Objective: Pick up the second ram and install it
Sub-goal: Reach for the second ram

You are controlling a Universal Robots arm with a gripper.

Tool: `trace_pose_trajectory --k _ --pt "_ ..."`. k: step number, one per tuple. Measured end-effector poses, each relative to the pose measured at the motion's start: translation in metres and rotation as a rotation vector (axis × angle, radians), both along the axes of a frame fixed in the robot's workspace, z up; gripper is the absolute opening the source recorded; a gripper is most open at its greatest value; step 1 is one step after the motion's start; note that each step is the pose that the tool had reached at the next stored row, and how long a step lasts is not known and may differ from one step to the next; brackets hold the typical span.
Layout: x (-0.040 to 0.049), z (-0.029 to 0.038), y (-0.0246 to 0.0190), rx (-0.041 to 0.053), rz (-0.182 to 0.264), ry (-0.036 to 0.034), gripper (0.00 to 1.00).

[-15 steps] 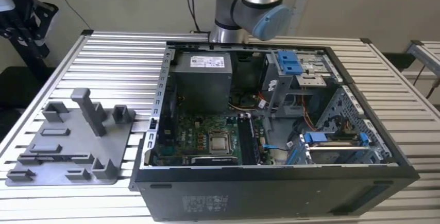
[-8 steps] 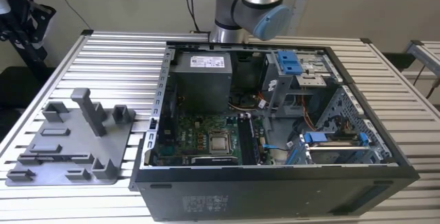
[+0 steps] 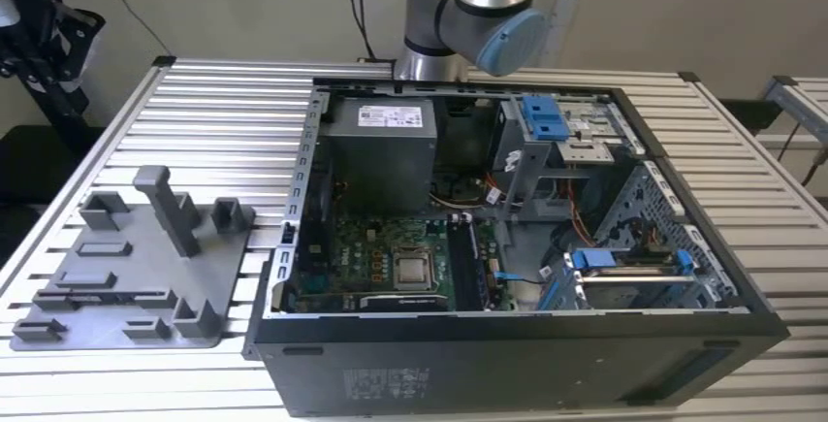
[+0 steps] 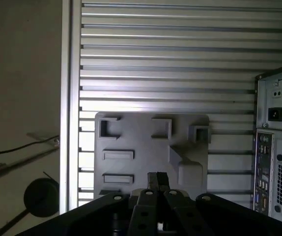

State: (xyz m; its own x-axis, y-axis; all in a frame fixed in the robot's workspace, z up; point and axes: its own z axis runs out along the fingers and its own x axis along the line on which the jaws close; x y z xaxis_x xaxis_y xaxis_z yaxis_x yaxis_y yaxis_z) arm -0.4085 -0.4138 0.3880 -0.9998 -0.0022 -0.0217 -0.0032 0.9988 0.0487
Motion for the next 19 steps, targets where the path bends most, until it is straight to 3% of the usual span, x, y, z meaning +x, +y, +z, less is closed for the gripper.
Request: trace_pose_trajectory --k 7,19 --pt "0.0000 -0.0022 -0.0028 0.0001 0.000 -0.0002 0.11" --pt "0.0000 -0.0129 -0.0178 -0.0019 0.000 0.0000 0.11"
